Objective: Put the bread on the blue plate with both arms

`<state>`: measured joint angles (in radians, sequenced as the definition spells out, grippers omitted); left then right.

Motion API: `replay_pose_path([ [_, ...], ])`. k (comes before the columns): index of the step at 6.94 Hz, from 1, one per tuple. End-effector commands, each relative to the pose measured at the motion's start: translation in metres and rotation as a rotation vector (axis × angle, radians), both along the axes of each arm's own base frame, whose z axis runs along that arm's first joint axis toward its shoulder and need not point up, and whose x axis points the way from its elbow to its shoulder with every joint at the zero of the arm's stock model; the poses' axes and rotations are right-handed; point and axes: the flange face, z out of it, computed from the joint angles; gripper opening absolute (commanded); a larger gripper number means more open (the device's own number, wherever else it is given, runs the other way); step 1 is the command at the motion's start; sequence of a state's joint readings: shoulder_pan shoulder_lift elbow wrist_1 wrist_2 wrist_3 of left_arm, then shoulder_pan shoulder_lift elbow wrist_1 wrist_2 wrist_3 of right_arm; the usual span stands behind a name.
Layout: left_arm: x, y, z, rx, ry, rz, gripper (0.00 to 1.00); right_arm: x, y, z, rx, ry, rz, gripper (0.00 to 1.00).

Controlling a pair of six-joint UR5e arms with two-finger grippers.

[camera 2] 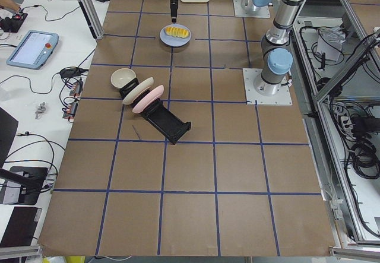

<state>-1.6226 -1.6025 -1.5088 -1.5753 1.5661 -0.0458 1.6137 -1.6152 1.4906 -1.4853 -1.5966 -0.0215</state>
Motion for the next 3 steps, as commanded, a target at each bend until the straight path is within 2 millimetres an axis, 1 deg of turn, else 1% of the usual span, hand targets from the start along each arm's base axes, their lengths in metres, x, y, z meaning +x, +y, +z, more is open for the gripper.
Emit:
replay_pose_path([
  [1,-0.0051,0.0115,0.0025,0.039,0.022,-0.005,1.0,-0.0005,-0.0004,-0.0003,0.002,0.005,0.0,1.0],
  [3,-0.0025,0.0173,0.0079,0.069,0.005,-0.002,1.0,-0.0008,0.0004,-0.0005,0.003,0.008,-0.002,1.0],
])
